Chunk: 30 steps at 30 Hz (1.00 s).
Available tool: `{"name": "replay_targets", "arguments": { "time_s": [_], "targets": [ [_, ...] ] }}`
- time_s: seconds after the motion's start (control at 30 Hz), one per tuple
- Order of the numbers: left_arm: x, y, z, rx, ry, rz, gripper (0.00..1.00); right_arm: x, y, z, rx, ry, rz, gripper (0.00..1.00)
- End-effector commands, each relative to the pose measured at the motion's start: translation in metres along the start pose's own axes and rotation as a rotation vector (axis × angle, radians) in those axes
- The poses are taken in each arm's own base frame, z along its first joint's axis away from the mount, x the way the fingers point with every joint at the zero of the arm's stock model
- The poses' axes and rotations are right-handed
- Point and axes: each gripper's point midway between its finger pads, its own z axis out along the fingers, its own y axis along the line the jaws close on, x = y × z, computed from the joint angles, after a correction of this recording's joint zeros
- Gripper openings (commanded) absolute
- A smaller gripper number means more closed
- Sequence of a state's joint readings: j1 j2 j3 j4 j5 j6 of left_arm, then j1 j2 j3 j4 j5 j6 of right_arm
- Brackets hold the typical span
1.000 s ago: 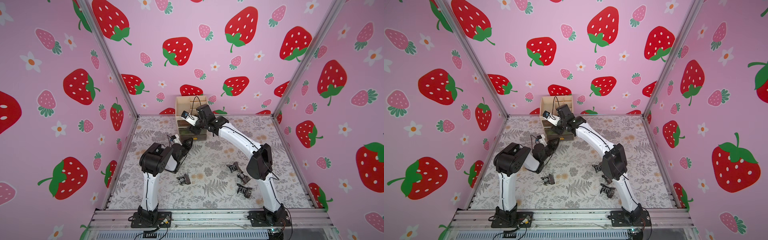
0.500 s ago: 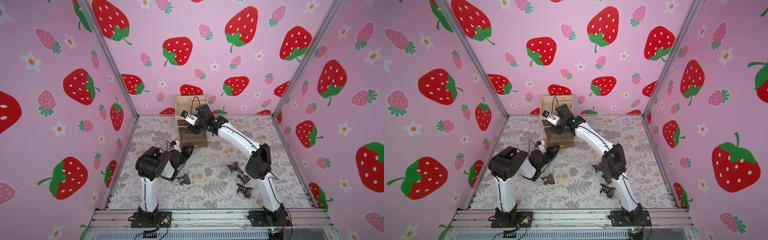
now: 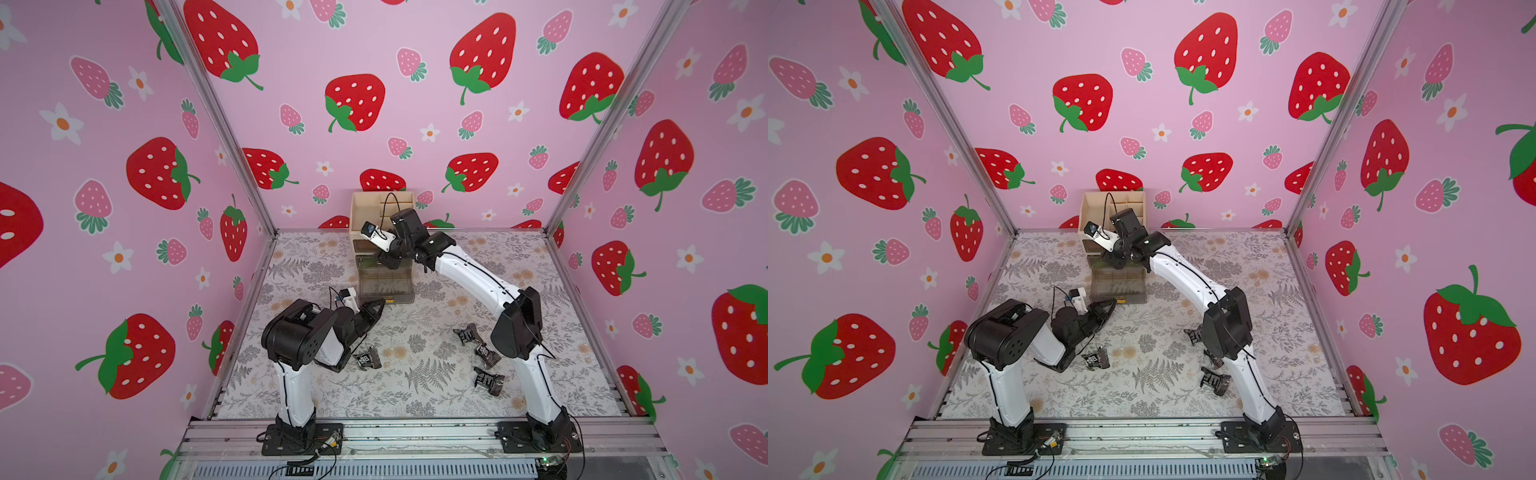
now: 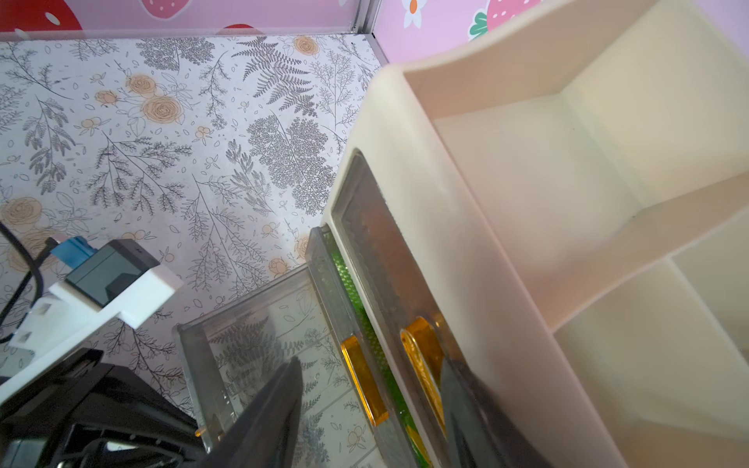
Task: Place the cookies into the drawer by color
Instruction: Open the drawer in the storage box.
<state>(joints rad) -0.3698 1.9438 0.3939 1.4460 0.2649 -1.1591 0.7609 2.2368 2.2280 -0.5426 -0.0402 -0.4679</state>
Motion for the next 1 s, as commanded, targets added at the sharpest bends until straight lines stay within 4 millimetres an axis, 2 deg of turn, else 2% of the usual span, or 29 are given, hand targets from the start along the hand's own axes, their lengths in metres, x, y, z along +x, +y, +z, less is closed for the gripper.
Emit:
{"name": "replay_targets", "arguments": {
  "time_s": [0.0, 0.27, 0.57, 0.73, 0.83, 0.97],
  "targets": [
    [0.027, 0.025, -0.013, -0.089, 0.098, 0.033, 0.00, 0.003, -0.026, -0.004, 0.081, 0.009, 0.023, 0.60],
    [0.031, 0.025, -0.017, -0.098, 0.121, 0.039, 0.00, 0.004, -0.026, -0.009, 0.087, 0.009, 0.020, 0.60],
    [0.033, 0.026, -0.018, -0.109, 0.126, 0.054, 0.01, -0.001, -0.013, -0.022, 0.028, -0.038, 0.000, 0.60],
    [0.030, 0.016, -0.020, -0.088, 0.127, 0.075, 0.04, -0.020, 0.000, -0.045, -0.056, -0.124, 0.057, 0.60],
    [0.027, 0.008, -0.024, -0.089, 0.128, 0.109, 0.14, -0.030, 0.005, -0.067, -0.090, -0.181, 0.099, 0.60],
    [0.021, 0.000, -0.033, -0.123, 0.120, 0.154, 0.16, -0.030, 0.016, -0.100, -0.123, -0.224, 0.186, 0.61]
  ]
}}
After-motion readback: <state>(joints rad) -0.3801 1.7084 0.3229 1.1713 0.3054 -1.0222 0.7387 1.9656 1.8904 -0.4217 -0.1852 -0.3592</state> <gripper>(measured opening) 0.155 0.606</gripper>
